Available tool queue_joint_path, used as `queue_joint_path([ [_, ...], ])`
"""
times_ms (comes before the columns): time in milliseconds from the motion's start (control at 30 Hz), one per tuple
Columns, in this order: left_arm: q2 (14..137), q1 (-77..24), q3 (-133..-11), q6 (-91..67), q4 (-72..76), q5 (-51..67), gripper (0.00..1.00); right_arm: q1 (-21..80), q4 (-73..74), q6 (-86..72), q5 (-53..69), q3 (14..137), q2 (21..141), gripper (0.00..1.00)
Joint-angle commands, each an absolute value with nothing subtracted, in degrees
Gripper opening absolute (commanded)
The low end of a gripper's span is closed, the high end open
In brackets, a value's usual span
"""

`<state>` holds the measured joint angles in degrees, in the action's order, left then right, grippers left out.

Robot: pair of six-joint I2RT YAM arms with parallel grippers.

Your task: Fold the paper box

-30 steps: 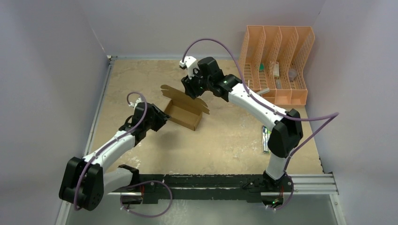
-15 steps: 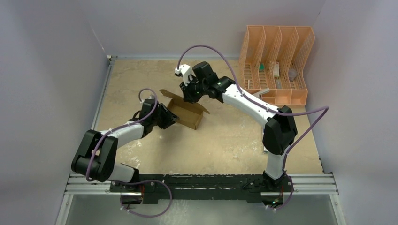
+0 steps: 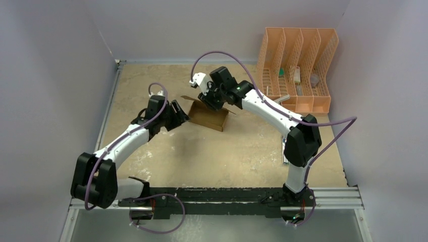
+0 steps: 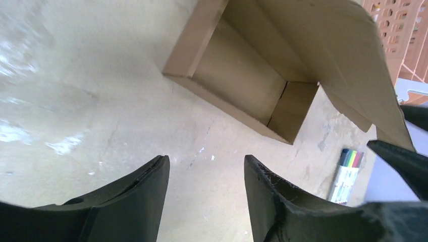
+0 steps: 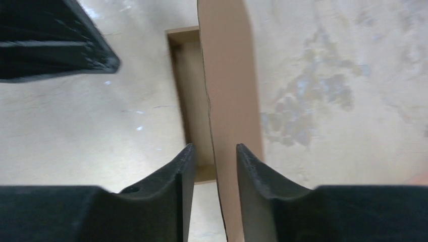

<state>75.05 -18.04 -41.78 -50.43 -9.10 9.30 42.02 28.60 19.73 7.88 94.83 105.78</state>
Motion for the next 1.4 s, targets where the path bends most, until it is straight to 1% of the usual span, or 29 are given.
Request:
queue_joint_path([
  [0,71.2,-17.1,-49.6,-36.4,-21.2,2.5,0.58,41.5,30.7,22.9,5.1,100.9,102.8,0.42],
  [133,71.2,-16.7,-54.1,-28.1,-25.0,-1.7,0.64,41.6,32.0,21.8,1.1,100.2,99.8,0.5],
  [233,73.4,-16.5,-57.6,-23.3,-25.9,-4.4,0.68,41.5,32.4,21.7,-2.3,96.2,95.9,0.55],
  [333,76.8,-16.2,-59.6,-19.3,-23.7,-5.9,0.68,41.4,32.5,21.0,-5.7,90.9,92.2,0.57],
  [467,79.3,-15.8,-61.6,-14.6,-20.3,-4.8,0.68,41.3,32.0,19.6,-8.1,84.5,88.0,0.59],
  [567,79.9,-15.5,-62.1,-11.0,-17.1,-3.7,0.69,41.3,29.1,17.7,-9.6,80.2,85.5,0.59],
  [633,80.8,-15.3,-62.6,-8.6,-16.0,-2.9,0.69,41.4,24.4,17.8,-10.4,75.2,83.6,0.59],
  [800,84.2,-13.8,-64.3,-4.0,-15.4,-0.5,0.69,41.2,14.6,19.5,-8.8,68.7,82.2,0.58],
  [1067,85.9,-11.6,-66.9,-0.4,-14.7,5.7,0.68,39.4,7.0,23.4,-8.3,66.9,86.7,0.53],
  [1367,87.1,-11.6,-68.9,6.9,-15.2,9.4,0.69,36.9,6.4,26.6,-4.5,67.6,90.7,0.46],
])
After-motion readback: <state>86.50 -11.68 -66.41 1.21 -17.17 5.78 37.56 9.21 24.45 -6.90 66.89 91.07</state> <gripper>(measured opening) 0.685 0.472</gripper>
